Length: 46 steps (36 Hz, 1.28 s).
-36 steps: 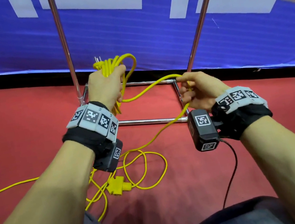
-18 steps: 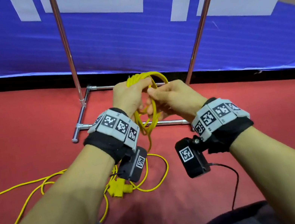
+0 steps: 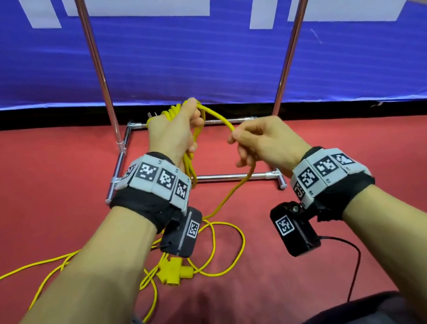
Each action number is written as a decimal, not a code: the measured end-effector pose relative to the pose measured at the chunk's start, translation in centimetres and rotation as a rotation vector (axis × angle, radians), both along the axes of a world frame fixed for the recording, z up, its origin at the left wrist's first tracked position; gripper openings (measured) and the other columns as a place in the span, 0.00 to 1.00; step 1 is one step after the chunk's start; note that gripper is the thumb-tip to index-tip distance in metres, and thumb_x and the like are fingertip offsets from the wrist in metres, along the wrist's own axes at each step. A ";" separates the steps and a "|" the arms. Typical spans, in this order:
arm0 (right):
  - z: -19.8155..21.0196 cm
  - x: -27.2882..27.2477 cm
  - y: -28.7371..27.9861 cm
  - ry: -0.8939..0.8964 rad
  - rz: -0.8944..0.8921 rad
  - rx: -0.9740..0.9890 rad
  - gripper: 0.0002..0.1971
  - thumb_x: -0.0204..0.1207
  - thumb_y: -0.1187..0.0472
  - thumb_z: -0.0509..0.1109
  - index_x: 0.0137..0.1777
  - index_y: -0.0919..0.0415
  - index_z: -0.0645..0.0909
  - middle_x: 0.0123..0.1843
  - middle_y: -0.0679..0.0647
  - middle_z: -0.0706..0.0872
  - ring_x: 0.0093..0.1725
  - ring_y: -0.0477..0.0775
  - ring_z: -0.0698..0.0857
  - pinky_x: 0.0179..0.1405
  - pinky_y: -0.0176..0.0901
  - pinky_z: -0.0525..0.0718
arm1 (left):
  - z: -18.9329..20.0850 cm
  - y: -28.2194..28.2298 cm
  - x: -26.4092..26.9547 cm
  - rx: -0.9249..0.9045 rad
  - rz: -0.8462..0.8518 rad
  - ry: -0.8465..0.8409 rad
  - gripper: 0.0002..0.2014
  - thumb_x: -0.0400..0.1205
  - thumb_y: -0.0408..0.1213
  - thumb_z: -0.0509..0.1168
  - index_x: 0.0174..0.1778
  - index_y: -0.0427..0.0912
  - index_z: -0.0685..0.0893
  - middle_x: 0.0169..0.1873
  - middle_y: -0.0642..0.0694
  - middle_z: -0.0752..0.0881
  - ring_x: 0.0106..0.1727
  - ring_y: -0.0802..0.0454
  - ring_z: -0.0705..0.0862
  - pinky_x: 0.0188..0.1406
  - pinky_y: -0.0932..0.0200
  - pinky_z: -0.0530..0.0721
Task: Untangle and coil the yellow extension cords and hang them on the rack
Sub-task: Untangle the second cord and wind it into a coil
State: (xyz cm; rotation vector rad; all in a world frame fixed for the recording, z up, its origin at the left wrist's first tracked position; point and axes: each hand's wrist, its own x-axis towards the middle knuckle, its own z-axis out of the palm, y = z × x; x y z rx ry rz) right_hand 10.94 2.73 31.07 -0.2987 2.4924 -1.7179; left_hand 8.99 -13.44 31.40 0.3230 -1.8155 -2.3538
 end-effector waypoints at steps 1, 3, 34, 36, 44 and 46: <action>0.3 0.0 -0.2 0.023 -0.022 -0.012 0.11 0.84 0.67 0.61 0.43 0.67 0.83 0.24 0.54 0.79 0.19 0.49 0.76 0.32 0.51 0.87 | -0.2 0.2 0.1 -0.029 -0.023 -0.008 0.14 0.83 0.42 0.68 0.36 0.36 0.84 0.36 0.39 0.85 0.10 0.60 0.68 0.13 0.66 0.65; 0.7 0.0 -0.7 0.075 -0.026 0.017 0.10 0.83 0.65 0.62 0.45 0.68 0.83 0.26 0.56 0.80 0.18 0.54 0.75 0.21 0.42 0.81 | -0.5 0.8 0.3 -0.056 -0.082 -0.032 0.16 0.82 0.46 0.68 0.36 0.36 0.84 0.32 0.42 0.87 0.10 0.59 0.66 0.13 0.65 0.66; 0.2 0.6 -0.9 0.007 0.144 0.110 0.13 0.86 0.58 0.61 0.43 0.61 0.82 0.23 0.55 0.80 0.15 0.49 0.69 0.19 0.41 0.71 | -0.8 0.7 0.5 -0.017 -0.127 -0.060 0.12 0.82 0.37 0.68 0.35 0.34 0.81 0.32 0.34 0.81 0.09 0.60 0.69 0.12 0.68 0.64; 0.1 0.3 -1.6 0.046 0.137 0.169 0.13 0.85 0.56 0.61 0.41 0.58 0.82 0.23 0.55 0.81 0.15 0.50 0.71 0.19 0.40 0.72 | -0.9 1.6 0.9 -0.010 -0.114 -0.053 0.10 0.80 0.32 0.68 0.33 0.34 0.82 0.20 0.42 0.79 0.09 0.56 0.68 0.12 0.67 0.64; -0.1 1.0 -0.6 -0.252 0.215 0.080 0.19 0.87 0.55 0.58 0.38 0.64 0.80 0.28 0.59 0.82 0.25 0.55 0.79 0.32 0.45 0.80 | 0.0 0.1 -0.1 0.202 0.014 -0.009 0.11 0.82 0.29 0.64 0.32 0.34 0.80 0.22 0.41 0.81 0.09 0.59 0.64 0.11 0.68 0.62; -0.6 1.3 0.6 -0.283 0.256 0.081 0.15 0.86 0.62 0.59 0.40 0.64 0.79 0.32 0.60 0.82 0.28 0.55 0.79 0.36 0.46 0.81 | 0.0 -0.9 -0.4 0.241 0.018 0.007 0.12 0.84 0.29 0.63 0.33 0.33 0.80 0.21 0.43 0.82 0.09 0.60 0.64 0.11 0.68 0.62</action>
